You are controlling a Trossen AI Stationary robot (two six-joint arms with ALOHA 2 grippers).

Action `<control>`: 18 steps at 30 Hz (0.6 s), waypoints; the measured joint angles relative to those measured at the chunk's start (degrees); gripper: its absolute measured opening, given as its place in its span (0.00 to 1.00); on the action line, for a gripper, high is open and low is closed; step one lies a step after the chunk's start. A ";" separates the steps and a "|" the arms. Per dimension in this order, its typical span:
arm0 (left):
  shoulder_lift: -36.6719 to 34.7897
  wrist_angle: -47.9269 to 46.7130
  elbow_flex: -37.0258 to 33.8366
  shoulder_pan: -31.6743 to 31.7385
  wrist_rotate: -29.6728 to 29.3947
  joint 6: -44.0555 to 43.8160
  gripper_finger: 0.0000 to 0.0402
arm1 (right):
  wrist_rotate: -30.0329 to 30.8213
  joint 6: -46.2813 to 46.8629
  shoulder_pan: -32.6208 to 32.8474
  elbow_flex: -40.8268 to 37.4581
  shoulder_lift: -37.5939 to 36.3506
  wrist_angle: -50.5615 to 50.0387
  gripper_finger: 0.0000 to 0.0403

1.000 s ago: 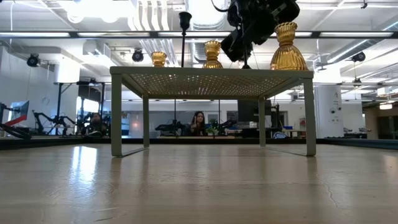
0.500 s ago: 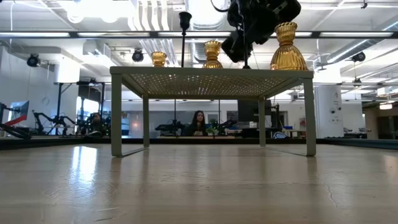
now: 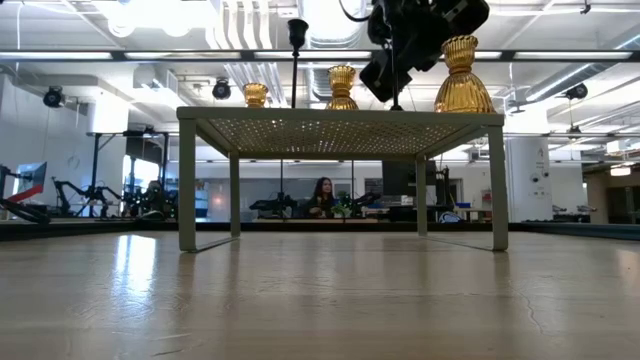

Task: Pick & Place candle stick holders
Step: Put the black candle holder on the shelf

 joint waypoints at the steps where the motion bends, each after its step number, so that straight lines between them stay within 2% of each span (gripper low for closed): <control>1: 0.00 0.00 0.00 -0.02 0.00 0.00 0.37 | 0.00 -0.13 0.00 0.00 -0.05 -0.02 0.41; 10: 0.00 -0.02 0.00 -0.02 0.00 0.02 0.37 | 0.12 -1.04 -1.51 -0.01 -0.94 -1.57 0.41; 18: 0.01 -0.04 0.00 0.00 0.00 0.02 0.37 | 0.74 -1.40 -5.45 0.00 -3.43 -3.90 0.40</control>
